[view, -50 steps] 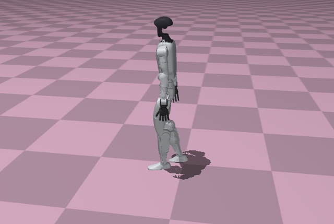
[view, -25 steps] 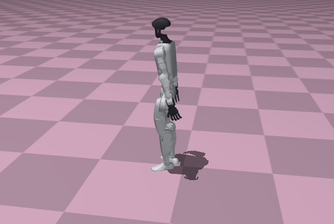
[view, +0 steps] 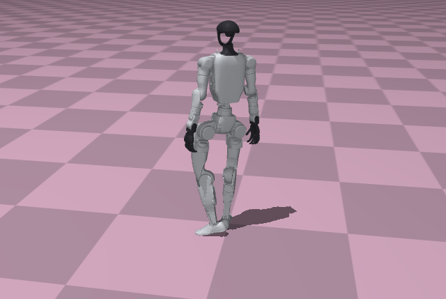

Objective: Upper body actions

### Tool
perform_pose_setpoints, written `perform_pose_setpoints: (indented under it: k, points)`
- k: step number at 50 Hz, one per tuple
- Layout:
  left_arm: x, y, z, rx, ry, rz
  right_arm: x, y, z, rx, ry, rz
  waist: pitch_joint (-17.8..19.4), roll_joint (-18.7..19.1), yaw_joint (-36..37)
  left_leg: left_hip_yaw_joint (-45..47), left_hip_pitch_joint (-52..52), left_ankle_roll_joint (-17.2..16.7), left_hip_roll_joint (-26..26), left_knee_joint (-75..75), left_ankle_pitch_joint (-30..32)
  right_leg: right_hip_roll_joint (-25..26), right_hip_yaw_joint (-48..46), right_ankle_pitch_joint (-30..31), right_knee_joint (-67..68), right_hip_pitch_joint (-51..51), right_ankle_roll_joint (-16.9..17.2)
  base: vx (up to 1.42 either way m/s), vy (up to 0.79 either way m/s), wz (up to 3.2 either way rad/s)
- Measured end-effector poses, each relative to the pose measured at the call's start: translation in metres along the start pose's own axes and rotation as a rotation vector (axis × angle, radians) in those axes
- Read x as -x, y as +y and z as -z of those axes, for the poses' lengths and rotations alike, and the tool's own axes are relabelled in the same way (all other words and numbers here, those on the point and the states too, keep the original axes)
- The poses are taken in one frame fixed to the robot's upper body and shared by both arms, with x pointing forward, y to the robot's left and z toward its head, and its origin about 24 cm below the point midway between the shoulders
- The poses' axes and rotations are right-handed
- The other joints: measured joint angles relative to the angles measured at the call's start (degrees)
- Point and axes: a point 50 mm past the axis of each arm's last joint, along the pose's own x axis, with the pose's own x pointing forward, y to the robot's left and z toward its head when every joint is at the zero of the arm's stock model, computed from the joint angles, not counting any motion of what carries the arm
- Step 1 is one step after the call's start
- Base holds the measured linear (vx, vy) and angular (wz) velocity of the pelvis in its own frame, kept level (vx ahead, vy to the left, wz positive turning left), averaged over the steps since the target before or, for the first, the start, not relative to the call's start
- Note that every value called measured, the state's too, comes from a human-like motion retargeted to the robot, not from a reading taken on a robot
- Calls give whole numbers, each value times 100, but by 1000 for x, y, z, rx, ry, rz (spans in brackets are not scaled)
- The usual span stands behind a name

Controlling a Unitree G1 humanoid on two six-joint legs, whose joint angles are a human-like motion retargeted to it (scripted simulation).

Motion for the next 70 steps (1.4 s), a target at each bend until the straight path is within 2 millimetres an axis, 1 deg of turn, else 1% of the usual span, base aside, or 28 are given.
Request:
perform_pose_setpoints:
  k: [2, 3, 5, 7, 8, 12, 15, 19, 20, 22, 25, 27, 28, 30, 33, 38, 44, 47, 49, 52, 54, 55, 58, 61, 63, 65, 68, 70]
  points:
    - [0, 0, -3, -12, -11, -19, 0, 0, -1, -17, 4, -3, 50, -199, 40, -308, -155, 333, 102, 671, 51, -219, 262, 31, 2, 4, -38, -10, -19, -148]
    - [0, -1, -3, -17, -10, -16, 0, -1, -1, -19, 6, -2, 58, -239, 58, -486, -264, 360, 152, 941, 27, -264, 366, 48, -8, -5, -55, -8, -14, -130]
    - [-1, -7, -3, -24, -3, 8, 0, -4, -3, -17, 9, 7, 60, -211, -4, -1200, -619, 218, 236, 1485, -83, -246, 514, 111, -89, -20, -122, -7, -5, -122]
    - [-1, -15, -2, -22, 1, 25, 0, -6, -3, -17, 13, 20, 86, -124, -22, -2233, -1013, 36, -71, 1626, -158, -150, 608, 189, -193, -13, -193, -7, -6, -114]
    - [-2, -18, -3, -21, 1, 31, 1, -8, -3, -19, 13, 26, 108, -101, 3, -2513, -1130, 13, -179, 1656, -202, -129, 662, 225, -232, -10, -217, -4, -4, -122]
    - [-2, -32, -5, -33, -10, 57, 1, -12, 0, -31, 24, 37, 153, -13, 159, -2906, -1342, 218, -395, 1365, -501, -107, 994, 321, -250, -93, -269, 0, 0, -131]
    - [-2, -38, -4, -51, -15, 77, 1, -12, 1, -31, 29, 42, 183, 145, 205, -3488, -1512, 250, -631, 988, -787, -10, 1285, 353, -199, -173, -262, 2, 2, -108]
    - [-2, -37, -1, -95, -10, 78, 1, -8, 1, -36, 29, 33, 330, 447, 149, -4381, -1420, 293, -911, 4, -1004, 325, 1601, 343, -150, -100, -275, 8, 2, -94]
    - [-2, -36, 1, -107, -6, 73, 1, -6, 3, -35, 34, 27, 344, 507, 150, -4445, -1359, 353, -938, -292, -980, 407, 1686, 337, -140, -76, -278, 18, 4, -90]
    - [-2, -33, 8, -121, 13, 67, 1, -3, 10, -25, 54, 17, 279, 544, 114, -4495, -1271, 617, -1004, -548, -797, 455, 1834, 334, -138, -41, -255, 25, 5, -47]
    - [-1, -31, 16, -117, 44, 68, 1, 1, 14, -5, 75, 11, 96, 616, -237, -3386, -1188, 390, -549, -513, -896, 484, 1816, 303, -93, -147, -197, 13, 2, 14]
    - [-1, -29, 13, -95, 44, 59, 1, 7, 11, -28, 62, 12, 262, 576, -248, -3852, -1098, 479, -730, -572, -888, 486, 1921, 300, -47, -79, -176, 2, -1, -39]
    - [-1, -28, 12, -89, 39, 55, 1, 9, 12, -42, 59, 8, 317, 538, -210, -3791, -1029, 493, -745, -592, -884, 477, 1958, 302, -36, -40, -181, 13, 2, -51]
    - [-1, -25, 13, -85, 36, 51, 1, 12, 16, -53, 67, -9, 302, 491, -104, -3742, -940, 506, -785, -648, -894, 462, 2045, 311, -24, -31, -175, 20, 5, -52]
    - [-1, -24, 17, -74, 47, 44, 1, 14, 21, -22, 91, -18, 131, 501, -4, -3699, -989, 498, -800, -692, -902, 456, 2155, 322, -3, -151, -133, 17, 8, -40]
    - [-1, -25, 18, -51, 49, 58, 1, 8, 17, 10, 83, 5, 155, 546, 12, -3670, -990, 426, -747, -683, -866, 478, 2162, 253, 126, -157, -37, 8, 5, -8]
    - [-1, -22, 4, -101, 2, 51, 0, 6, 10, -25, 42, 7, 210, 548, 3, -4048, -1195, 339, -681, -514, -716, 532, 2296, 15, 698, -245, 171, 7, 0, 71]
    - [-2, -21, -2, -108, -16, 52, 0, 7, 11, -33, 42, 2, 230, 529, -57, -4396, -1267, 326, -712, -486, -594, 594, 2775, 32, 932, -307, 201, 3, -6, 141]
    - [-2, -22, -3, -98, -20, 54, 1, 8, 13, -33, 46, 1, 243, 519, -40, -4573, -1304, 323, -737, -493, -505, 659, 3433, 56, 1026, -372, 280, 2, -6, 151]
    - [-2, -25, -4, -73, -20, 63, 1, 7, 16, -30, 50, 4, 295, 491, -49, -4873, -1349, 325, -814, -522, -328, 681, 4350, 84, 1036, -385, 580, 1, -7, 181]
    - [-2, -25, -3, -59, -19, 68, 1, 6, 16, -26, 48, 6, 363, 462, -28, -5049, -1368, 299, -864, -544, -199, 646, 4537, 13, 984, -304, 750, -4, -7, 168]
    - [-2, -24, -3, -53, -19, 69, 1, 6, 15, -24, 46, 6, 404, 444, -8, -5132, -1379, 275, -886, -554, -131, 624, 4508, -51, 948, -248, 795, -9, -8, 150]
    - [-1, -18, 0, -42, -12, 55, 0, 5, 11, -13, 30, 6, 494, 384, 216, -5221, -1446, 159, -916, -599, 62, 510, 3632, -161, 734, -93, 502, -15, -10, 116]
    - [-1, -14, -2, -27, -8, 36, 0, 1, -5, -8, -15, 11, 662, 348, 477, -5387, -1605, 36, -986, -673, 247, 528, 3289, -146, 617, -54, 415, -31, -10, 133]
    - [-1, -14, 0, -4, -1, 29, 0, -3, -13, 3, -43, 21, 725, 330, 628, -5386, -1732, 58, -999, -730, 219, 427, 2910, -141, 525, -33, 412, -28, -7, 132]
    - [-1, -17, 5, 20, 16, 35, 0, -8, -16, 16, -60, 35, 734, 260, 679, -4977, -1871, 257, -953, -818, -2, 319, 2522, -145, 404, 10, 401, -21, -5, 196]
    - [-1, -22, 11, 31, 44, 43, 0, -12, -11, 2, -49, 60, 622, 167, 581, -3925, -2085, 570, -787, -900, -455, 126, 1688, -172, 205, 75, 430, -16, 0, 268]
    - [-1, -25, 10, 37, 53, 37, 0, -13, -5, -29, -30, 74, 592, 136, 443, -2938, -2136, 566, -616, -884, -730, 55, 1045, -212, 90, 164, 466, -12, 5, 322]
